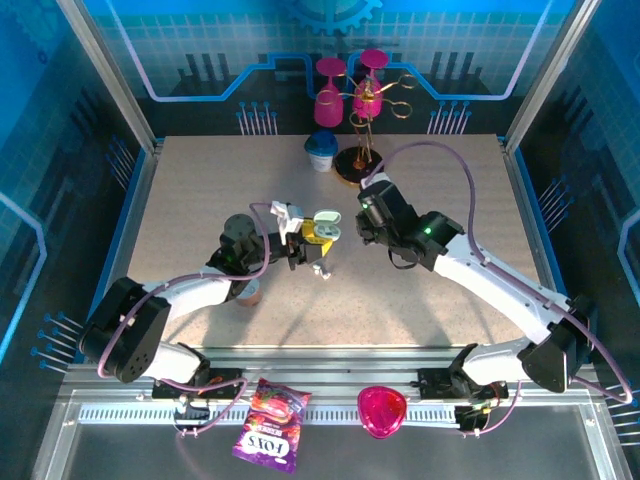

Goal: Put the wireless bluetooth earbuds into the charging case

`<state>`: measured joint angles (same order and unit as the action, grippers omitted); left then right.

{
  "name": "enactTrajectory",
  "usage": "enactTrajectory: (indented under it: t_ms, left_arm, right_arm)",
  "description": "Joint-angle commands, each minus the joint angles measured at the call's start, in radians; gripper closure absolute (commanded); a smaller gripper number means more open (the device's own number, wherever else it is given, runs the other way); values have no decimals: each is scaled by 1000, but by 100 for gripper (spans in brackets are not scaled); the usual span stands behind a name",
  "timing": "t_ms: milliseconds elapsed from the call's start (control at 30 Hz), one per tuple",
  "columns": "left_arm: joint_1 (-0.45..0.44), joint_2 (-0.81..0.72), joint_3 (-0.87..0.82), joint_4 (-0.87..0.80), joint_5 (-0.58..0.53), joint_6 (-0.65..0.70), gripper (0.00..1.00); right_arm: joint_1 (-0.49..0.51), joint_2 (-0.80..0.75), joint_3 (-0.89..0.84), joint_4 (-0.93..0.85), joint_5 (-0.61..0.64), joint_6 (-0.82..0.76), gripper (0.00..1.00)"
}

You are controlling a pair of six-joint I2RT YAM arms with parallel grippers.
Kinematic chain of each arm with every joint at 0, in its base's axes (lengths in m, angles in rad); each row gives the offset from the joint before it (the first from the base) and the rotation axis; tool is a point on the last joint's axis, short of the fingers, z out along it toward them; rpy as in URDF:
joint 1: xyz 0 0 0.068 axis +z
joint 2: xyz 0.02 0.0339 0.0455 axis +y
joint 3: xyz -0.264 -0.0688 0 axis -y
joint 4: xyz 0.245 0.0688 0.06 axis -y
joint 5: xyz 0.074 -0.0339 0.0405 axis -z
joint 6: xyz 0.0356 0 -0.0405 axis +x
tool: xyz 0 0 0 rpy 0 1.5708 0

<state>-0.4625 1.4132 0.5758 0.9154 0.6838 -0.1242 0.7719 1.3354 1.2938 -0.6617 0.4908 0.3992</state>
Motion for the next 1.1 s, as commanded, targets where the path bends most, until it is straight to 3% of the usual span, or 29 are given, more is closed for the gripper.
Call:
enactTrajectory:
  t_ms: [0, 300, 1067]
  left_arm:
    - [-10, 13, 38, -11, -25, 22, 59]
    - [-12, 0, 48, -50, -35, 44, 59]
    - [-12, -39, 65, -61, -35, 9, 59]
  right_arm:
    - [60, 23, 73, -19, 16, -38, 82]
    - [150, 100, 155, 13, 5, -61, 82]
    - [133, 134, 101, 13, 31, -65, 83]
